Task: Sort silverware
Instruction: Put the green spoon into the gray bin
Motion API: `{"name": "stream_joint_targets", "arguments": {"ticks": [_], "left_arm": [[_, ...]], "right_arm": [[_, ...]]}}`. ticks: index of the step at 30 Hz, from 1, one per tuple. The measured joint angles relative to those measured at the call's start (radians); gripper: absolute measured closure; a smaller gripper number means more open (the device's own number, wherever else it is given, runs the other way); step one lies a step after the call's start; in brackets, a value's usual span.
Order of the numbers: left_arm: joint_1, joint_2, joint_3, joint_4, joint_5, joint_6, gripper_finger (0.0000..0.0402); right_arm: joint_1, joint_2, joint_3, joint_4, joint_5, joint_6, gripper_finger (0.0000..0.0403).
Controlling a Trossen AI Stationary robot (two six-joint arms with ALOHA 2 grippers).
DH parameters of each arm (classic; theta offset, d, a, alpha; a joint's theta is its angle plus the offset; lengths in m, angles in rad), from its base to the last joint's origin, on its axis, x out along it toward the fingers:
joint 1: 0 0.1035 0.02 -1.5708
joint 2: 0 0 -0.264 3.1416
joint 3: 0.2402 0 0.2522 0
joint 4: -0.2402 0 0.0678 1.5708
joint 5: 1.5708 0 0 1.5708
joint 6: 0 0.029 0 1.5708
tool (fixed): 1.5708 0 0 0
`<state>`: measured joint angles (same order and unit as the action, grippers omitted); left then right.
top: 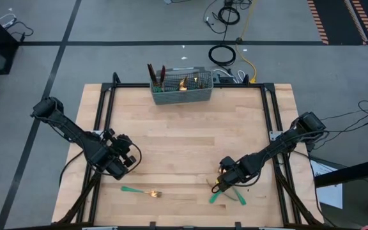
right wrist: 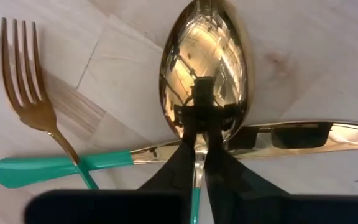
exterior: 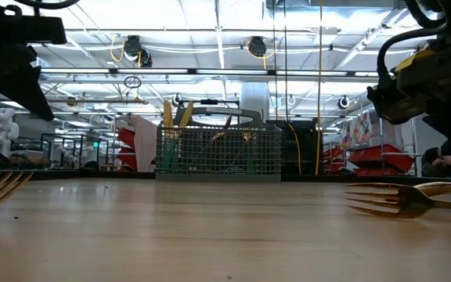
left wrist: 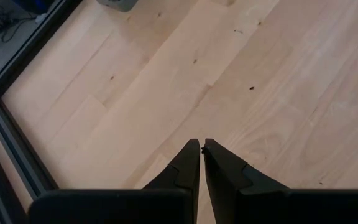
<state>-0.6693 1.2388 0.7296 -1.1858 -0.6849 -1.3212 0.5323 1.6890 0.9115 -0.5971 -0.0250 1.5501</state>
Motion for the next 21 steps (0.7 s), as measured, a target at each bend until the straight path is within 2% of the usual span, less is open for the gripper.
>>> {"name": "stream_joint_targets", "arguments": {"ticks": [11, 21], "left_arm": [[0.000, 0.000, 0.000, 0.000, -0.008, 0.000, 0.0369], [0.000, 0.000, 0.000, 0.000, -0.037, -0.002, 0.0369]], "right_arm": [[0.000, 0.001, 0.002, 0.010, -0.002, 0.037, 0.0399], [-0.007, 0.005, 0.110, -0.174, 0.003, 0.006, 0.0402]]}}
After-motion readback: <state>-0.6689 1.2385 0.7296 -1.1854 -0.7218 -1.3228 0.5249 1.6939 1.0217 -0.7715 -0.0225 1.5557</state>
